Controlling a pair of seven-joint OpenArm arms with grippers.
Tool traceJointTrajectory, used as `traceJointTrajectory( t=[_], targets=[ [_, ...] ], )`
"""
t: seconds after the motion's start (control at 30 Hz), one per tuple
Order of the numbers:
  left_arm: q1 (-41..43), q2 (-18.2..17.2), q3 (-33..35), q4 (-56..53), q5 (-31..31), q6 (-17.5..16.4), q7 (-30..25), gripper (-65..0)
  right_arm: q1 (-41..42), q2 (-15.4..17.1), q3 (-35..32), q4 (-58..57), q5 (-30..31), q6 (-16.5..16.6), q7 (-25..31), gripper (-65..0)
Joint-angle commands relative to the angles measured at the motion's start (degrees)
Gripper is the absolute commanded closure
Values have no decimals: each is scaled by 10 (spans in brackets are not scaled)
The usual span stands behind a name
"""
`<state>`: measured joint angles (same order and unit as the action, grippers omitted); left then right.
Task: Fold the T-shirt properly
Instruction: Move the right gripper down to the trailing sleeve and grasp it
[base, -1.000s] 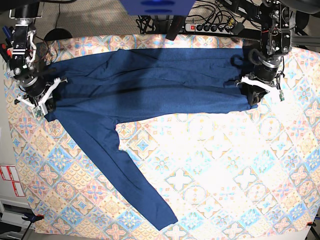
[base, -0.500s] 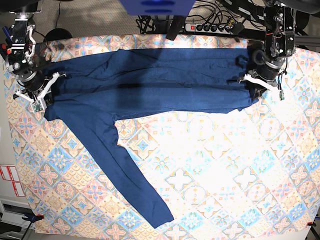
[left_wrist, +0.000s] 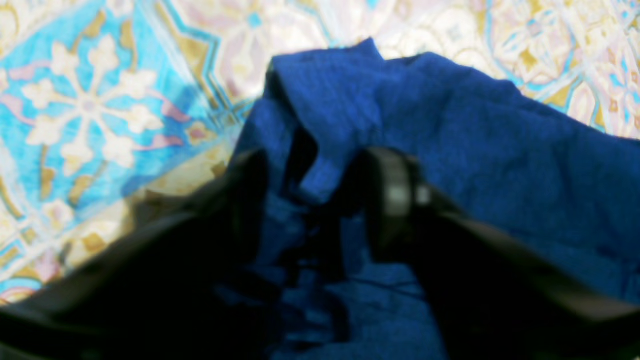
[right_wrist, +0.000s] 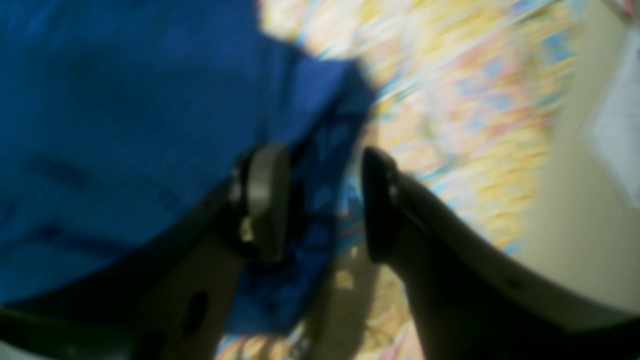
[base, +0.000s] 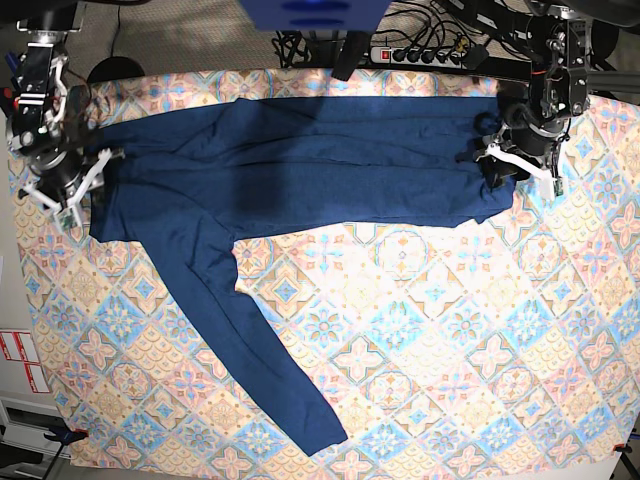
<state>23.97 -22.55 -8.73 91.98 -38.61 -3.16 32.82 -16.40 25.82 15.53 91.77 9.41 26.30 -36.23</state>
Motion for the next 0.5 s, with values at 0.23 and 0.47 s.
traceJointTrajectory(
  t=[0.23,0.47],
  targets=[
    [15,-4,-7,65,-6,-3,-14,-482,153,13,-70,-41,6,-5,14,-251],
    [6,39,-68,67,-28,-3,-15,-480,344,13,-250,-252,5,-5,32,-252]
  ],
)
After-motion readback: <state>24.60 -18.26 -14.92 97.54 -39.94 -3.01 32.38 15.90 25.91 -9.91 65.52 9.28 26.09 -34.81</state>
